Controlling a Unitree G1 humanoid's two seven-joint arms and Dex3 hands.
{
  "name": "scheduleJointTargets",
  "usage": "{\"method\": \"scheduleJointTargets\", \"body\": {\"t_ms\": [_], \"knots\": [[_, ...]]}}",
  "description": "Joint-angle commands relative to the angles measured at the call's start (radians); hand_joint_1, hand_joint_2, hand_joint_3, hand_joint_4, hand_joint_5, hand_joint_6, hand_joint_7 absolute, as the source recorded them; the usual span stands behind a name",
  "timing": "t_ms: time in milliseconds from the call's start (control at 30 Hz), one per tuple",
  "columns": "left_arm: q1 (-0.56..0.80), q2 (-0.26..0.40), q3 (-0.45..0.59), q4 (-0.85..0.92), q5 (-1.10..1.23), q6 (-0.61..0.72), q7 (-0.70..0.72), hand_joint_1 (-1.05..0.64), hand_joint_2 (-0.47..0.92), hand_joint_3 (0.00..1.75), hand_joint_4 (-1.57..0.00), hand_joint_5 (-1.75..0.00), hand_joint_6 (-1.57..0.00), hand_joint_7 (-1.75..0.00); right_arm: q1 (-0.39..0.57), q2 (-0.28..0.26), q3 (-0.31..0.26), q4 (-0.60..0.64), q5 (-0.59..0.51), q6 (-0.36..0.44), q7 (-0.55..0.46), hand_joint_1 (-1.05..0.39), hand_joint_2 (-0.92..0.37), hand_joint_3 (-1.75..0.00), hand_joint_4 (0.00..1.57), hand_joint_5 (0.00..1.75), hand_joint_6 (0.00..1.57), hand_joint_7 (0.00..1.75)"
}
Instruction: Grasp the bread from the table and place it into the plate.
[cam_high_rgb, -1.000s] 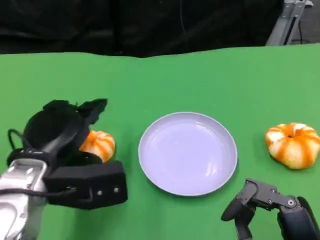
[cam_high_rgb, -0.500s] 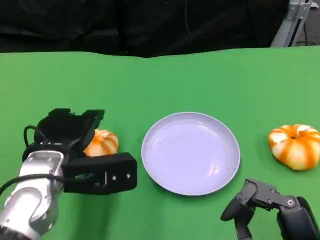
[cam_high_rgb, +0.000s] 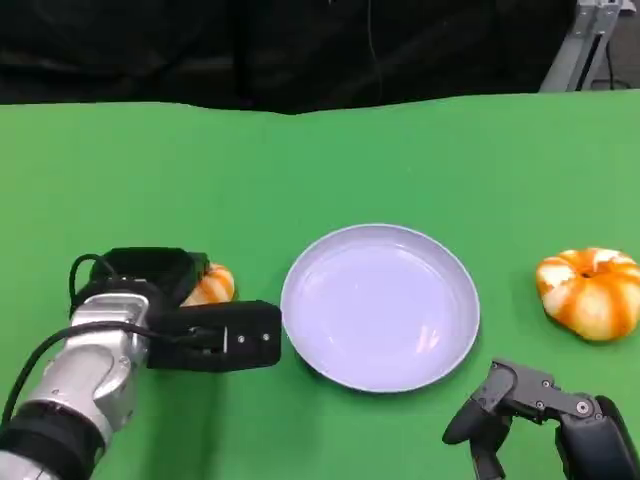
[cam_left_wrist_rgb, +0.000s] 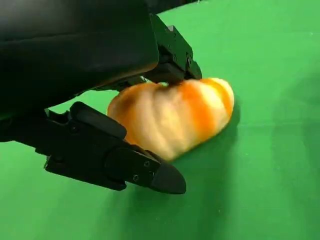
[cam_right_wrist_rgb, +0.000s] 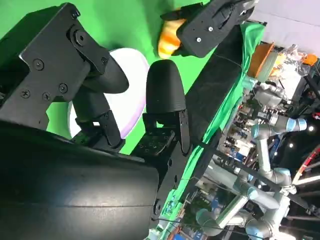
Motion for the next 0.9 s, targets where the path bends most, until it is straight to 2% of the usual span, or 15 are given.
{"method": "scheduleJointTargets", "body": {"t_ms": [33,100,133,167,200,233,267,400,433,467,533,633,900], "knots": [[0.009,0.005,0.002,0.089,-0.056,-0.139,0.120,-0.22,0.92,0.07,-0.81,-1.32,-1.12,-0.10,0.006,-0.004,-0.003,-0.012,0.013,0.003,-0.002,0.09,-0.25,-1.46,0.82,1.61,0.83,1.32],[0.007,0.010,0.000,0.112,-0.066,-0.177,0.172,-0.18,0.92,0.05,-0.79,-1.65,-1.26,-0.18,0.006,-0.002,-0.002,-0.012,0.013,0.002,-0.003,0.10,-0.24,-1.47,0.82,1.61,0.83,1.31],[0.010,0.015,0.003,0.119,-0.071,-0.204,0.210,-0.17,0.92,0.08,-0.79,-1.70,-1.31,-0.22,0.005,-0.002,-0.002,-0.011,0.011,0.001,-0.005,0.10,-0.24,-1.47,0.82,1.61,0.83,1.31],[0.011,0.018,0.005,0.127,-0.075,-0.224,0.237,-0.17,0.92,0.17,-0.81,-1.72,-1.08,-0.82,0.004,-0.002,-0.002,-0.010,0.010,-0.001,-0.006,0.11,-0.24,-1.48,0.82,1.61,0.83,1.31],[0.014,0.023,0.009,0.125,-0.077,-0.244,0.272,-0.16,0.92,0.21,-0.81,-1.73,-0.86,-1.27,0.004,-0.002,-0.003,-0.010,0.006,-0.001,-0.008,0.11,-0.24,-1.48,0.82,1.61,0.83,1.31],[0.016,0.029,0.010,0.124,-0.076,-0.258,0.302,-0.19,0.92,0.25,-0.82,-1.74,-0.70,-1.55,0.003,-0.001,-0.002,-0.008,0.003,-0.002,-0.009,0.11,-0.23,-1.50,0.82,1.61,0.83,1.31],[0.016,0.035,0.009,0.122,-0.075,-0.269,0.325,-0.19,0.92,0.26,-0.83,-1.74,-0.64,-1.65,0.002,-0.001,-0.002,-0.007,0.005,-0.003,-0.009,0.11,-0.22,-1.51,0.82,1.60,0.84,1.31],[0.023,0.049,0.031,0.094,-0.074,-0.311,0.466,-0.16,0.84,0.23,-0.83,-1.75,-0.60,-1.74,0.000,-0.001,-0.001,0.000,0.014,-0.005,-0.007,0.09,-0.23,-1.49,0.82,1.61,0.84,1.31],[0.030,0.050,0.036,0.073,-0.066,-0.318,0.518,-0.15,0.77,0.36,-0.85,-1.75,-0.62,-1.74,-0.001,-0.001,-0.001,0.002,0.012,-0.007,-0.008,0.09,-0.23,-1.49,0.82,1.61,0.83,1.32],[0.034,0.051,0.037,0.059,-0.060,-0.323,0.553,-0.19,0.66,0.70,-0.85,-1.75,-0.64,-1.75,-0.001,-0.002,-0.002,0.004,0.011,-0.008,-0.009,0.09,-0.23,-1.49,0.82,1.61,0.83,1.32],[0.042,0.051,0.038,0.015,-0.049,-0.333,0.612,-0.20,0.54,0.98,-0.87,-1.75,-0.67,-1.75,-0.003,0.000,-0.001,0.009,0.008,-0.011,-0.012,0.10,-0.23,-1.49,0.82,1.60,0.83,1.32],[0.045,0.048,0.040,-0.035,-0.047,-0.347,0.636,-0.20,0.48,1.10,-0.88,-1.75,-0.69,-1.75,-0.004,0.003,0.000,0.012,0.007,-0.011,-0.015,0.10,-0.23,-1.49,0.81,1.60,0.83,1.31],[0.043,0.009,0.045,-0.154,-0.071,-0.385,0.590,-0.19,0.32,1.39,-0.93,-1.75,-0.73,-1.75,-0.008,0.009,0.003,0.017,-0.013,-0.011,-0.026,0.07,-0.23,-1.47,0.82,1.60,0.83,1.32]]}}
